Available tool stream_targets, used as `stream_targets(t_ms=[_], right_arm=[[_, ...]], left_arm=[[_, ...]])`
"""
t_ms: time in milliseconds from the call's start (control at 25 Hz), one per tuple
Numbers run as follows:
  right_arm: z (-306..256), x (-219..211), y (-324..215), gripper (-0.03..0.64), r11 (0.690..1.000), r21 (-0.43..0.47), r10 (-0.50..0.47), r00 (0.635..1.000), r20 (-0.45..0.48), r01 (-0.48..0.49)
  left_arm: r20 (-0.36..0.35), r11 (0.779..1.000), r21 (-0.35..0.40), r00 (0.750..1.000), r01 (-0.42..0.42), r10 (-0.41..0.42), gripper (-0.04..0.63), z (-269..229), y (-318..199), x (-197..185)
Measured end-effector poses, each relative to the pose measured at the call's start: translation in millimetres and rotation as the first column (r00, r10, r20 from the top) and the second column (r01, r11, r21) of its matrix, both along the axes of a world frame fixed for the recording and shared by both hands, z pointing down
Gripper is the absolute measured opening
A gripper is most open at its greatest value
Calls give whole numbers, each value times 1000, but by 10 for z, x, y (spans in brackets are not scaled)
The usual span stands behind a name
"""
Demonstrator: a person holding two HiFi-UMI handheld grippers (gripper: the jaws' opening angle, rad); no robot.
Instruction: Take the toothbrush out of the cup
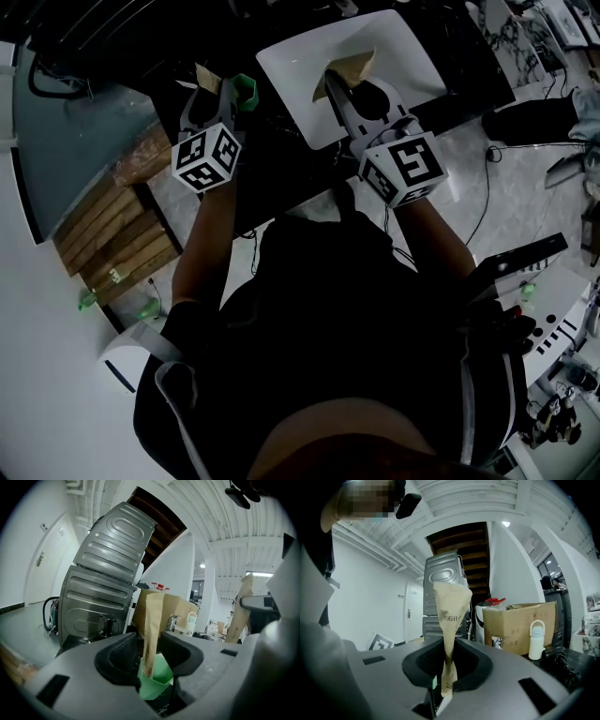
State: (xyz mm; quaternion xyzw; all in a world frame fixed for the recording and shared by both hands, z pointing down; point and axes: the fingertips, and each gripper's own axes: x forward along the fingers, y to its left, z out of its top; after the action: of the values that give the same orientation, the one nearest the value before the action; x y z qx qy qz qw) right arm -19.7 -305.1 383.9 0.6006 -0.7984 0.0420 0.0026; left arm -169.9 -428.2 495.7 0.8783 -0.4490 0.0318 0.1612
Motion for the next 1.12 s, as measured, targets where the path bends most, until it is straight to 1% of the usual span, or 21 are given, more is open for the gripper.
stream_targets(t_ms=[200, 280, 400, 480, 640, 800, 1000, 1120], right_arm=[[38, -3, -21, 48, 1000, -17, 19, 1000, -4, -19], [48, 31, -6, 48, 999, -21, 24, 1000, -6, -25], [56, 55, -2, 48, 999, -20, 33, 999, -10, -33], [50, 59, 1, 48, 999, -22, 38, 999, -12, -39], [52, 109, 33, 48, 999, -25, 48, 999, -19, -48], [89, 140, 54, 48, 998, -29, 56, 998, -10, -56], [55, 232, 138, 48, 998, -22, 57, 998, 17, -56], [28, 271, 196, 48, 999, -30, 41, 999, 35, -40]], left_arm=[[-12, 1000, 12, 1000, -3, 3, 153, -3, -106, -10], [-13, 1000, 15, 1000, -9, 9, 127, -2, -114, 20], [-10, 1000, 4, 1000, -7, 7, 112, 34, -133, 21], [-16, 1000, -4, 1000, -3, 3, 66, 53, -152, 2], [-8, 1000, 11, 1000, 22, -22, 33, 46, -189, -20], [-4, 1000, 15, 1000, 27, -27, 31, 56, -214, -40], [-26, 999, 18, 999, 46, -45, 29, -95, -157, -66], [-2, 995, 75, 997, 73, -73, 29, -284, -116, -78]])
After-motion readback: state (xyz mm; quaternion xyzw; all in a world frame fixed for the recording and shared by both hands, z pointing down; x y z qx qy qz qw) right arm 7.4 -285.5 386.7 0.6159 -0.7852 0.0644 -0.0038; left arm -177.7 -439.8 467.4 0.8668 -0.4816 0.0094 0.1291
